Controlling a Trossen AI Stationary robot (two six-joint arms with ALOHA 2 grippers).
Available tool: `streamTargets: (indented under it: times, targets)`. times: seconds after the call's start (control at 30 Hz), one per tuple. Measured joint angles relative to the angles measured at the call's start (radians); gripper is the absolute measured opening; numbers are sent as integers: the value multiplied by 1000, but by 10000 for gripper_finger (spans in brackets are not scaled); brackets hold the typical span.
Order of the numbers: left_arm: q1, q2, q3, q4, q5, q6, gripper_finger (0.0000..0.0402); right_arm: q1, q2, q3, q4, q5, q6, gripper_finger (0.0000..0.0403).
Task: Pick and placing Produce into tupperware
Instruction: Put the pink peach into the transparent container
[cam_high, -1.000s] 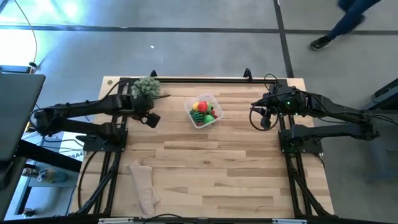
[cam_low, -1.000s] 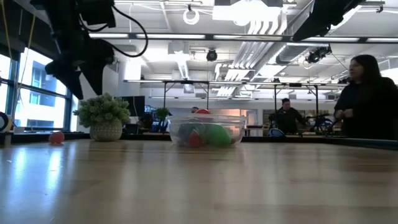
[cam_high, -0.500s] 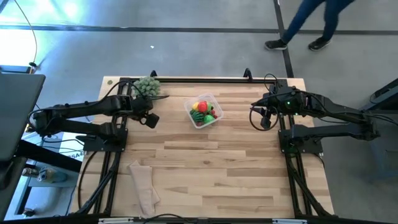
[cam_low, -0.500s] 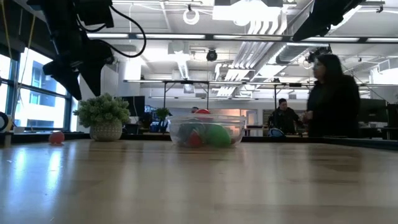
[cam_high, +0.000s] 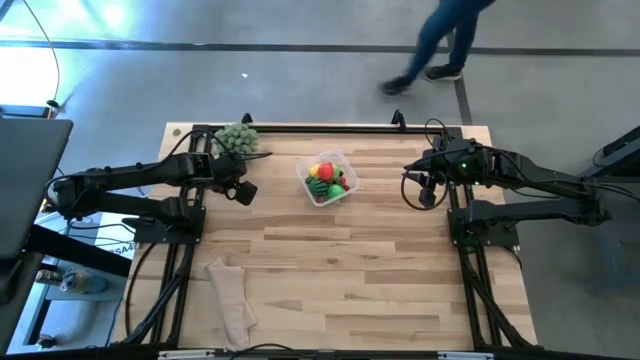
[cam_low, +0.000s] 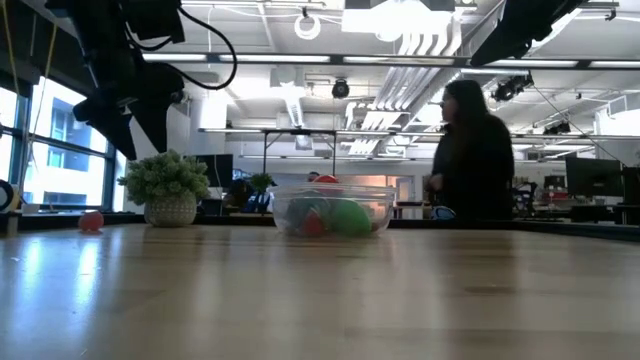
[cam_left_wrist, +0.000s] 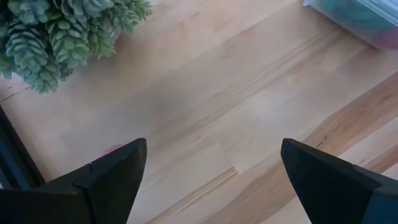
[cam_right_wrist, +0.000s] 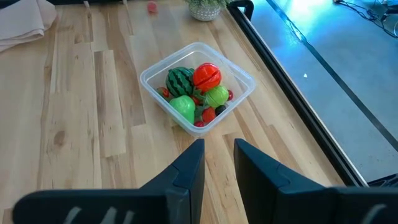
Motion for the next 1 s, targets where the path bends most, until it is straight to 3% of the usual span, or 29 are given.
streamTargets:
  times: [0.57,0.8,1.0]
  targets:
    - [0,0,0,12,-17,144,358,0,0,0,0,0,0,76]
    - [0,1,1,-132,-39,-129,358,0,0,0,0,0,0,76]
    - [0,22,1,-149,-88,-209,358,0,0,0,0,0,0,76]
